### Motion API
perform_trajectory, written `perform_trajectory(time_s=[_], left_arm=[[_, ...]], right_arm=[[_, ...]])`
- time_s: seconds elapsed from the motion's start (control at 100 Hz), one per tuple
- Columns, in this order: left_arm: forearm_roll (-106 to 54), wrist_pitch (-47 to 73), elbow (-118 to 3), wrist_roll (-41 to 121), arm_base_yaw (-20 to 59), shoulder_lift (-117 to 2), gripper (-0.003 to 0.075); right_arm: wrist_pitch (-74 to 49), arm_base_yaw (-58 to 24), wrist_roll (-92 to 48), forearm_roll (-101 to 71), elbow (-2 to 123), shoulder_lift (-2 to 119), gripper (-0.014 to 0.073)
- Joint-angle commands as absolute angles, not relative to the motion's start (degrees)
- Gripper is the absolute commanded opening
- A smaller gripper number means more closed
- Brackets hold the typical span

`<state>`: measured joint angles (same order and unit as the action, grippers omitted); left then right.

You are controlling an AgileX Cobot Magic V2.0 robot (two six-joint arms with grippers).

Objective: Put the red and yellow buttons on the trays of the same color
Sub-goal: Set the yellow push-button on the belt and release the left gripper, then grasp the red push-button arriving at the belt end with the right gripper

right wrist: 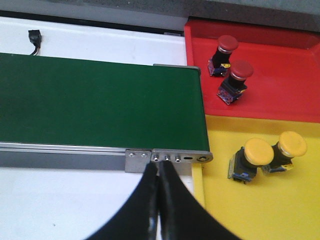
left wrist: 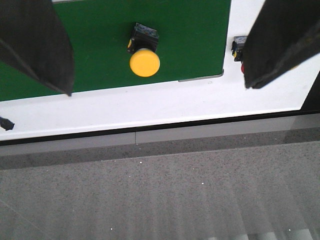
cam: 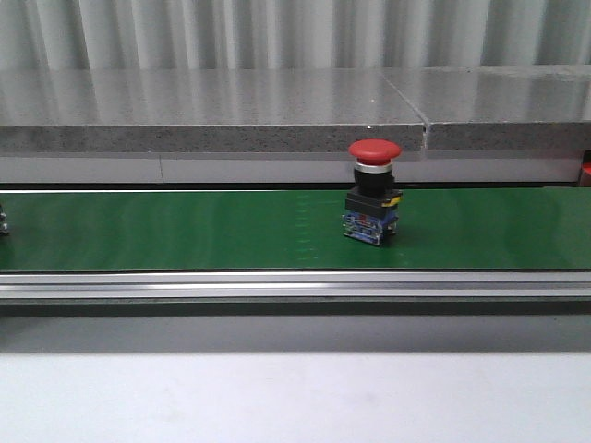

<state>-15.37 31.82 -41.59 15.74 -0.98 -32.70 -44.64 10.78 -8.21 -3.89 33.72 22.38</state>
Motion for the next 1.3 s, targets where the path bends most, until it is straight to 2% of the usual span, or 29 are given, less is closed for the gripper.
perform_trajectory(time_s=[0.0, 0.1, 0.34, 1.29], left_arm=[[-16.42, 26.9, -40.9, 15.68, -0.58, -30.01, 0.0599], [-16.42, 26.9, -38.82, 15.68, -0.58, -27.58, 0.0477], [-16.77, 26.87, -37.11, 15.68, -0.58, -26.07, -0.002], [-18.2, 27.39, -36.92, 15.68, -0.58, -26.07, -0.002]], right_arm=[[-38.97, 10.88, -8.76, -3.26, 35.16, 22.59, -0.0071], [-38.9, 10.88, -8.76, -3.26, 35.16, 22.59, -0.0071], [-38.95, 10.88, -8.76, -3.26, 35.16, 22.59, -0.0071], [-38.97, 10.88, -8.76, -3.26, 35.16, 22.59, -0.0071]])
